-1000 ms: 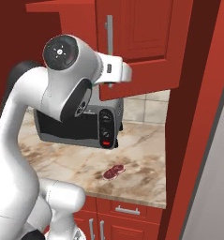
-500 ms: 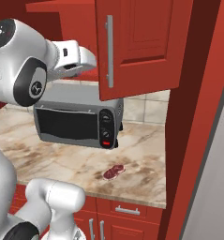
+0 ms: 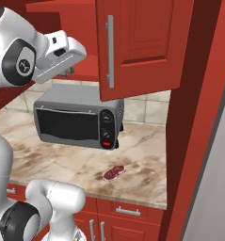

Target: Retrieve the tupperware from the cabinet, then place the raw meat into the tupperware to avoid contamination.

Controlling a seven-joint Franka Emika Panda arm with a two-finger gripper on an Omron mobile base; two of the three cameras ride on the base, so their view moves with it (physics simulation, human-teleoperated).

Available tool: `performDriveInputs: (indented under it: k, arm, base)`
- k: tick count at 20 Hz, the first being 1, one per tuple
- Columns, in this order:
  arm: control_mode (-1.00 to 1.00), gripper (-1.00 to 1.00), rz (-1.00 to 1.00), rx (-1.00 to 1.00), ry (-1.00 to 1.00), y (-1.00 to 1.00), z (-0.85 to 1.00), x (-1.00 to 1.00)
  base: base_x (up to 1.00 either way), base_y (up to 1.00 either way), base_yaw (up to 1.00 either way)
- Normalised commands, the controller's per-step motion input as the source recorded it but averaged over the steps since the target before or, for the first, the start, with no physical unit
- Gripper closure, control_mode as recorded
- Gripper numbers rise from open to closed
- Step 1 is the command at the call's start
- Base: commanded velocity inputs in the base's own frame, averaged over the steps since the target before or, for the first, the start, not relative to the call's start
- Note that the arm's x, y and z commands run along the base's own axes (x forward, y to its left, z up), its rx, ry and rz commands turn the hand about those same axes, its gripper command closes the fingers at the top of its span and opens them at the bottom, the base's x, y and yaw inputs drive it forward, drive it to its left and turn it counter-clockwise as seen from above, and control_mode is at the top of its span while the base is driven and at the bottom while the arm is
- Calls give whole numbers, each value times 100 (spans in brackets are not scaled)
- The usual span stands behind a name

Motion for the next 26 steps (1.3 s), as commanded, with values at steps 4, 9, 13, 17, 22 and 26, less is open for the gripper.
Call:
performDriveInputs:
  k: [4,9,13,17,22,26]
  arm:
    - [-100,-100,1,-8,16,12,0,27]
    - [-100,-100,1,-8,19,1,1,34]
    - [-100,-100,2,-18,24,-3,-10,44]
    - [-100,-100,2,-24,18,-2,-17,38]
    - [-100,-100,1,-22,11,-18,-20,26]
    - [-100,-100,1,-18,8,-44,-19,23]
  base:
    - [0,0,0]
    - [0,0,0]
    - [0,0,0]
    - [0,0,0]
    - [0,0,0]
    - [0,0,0]
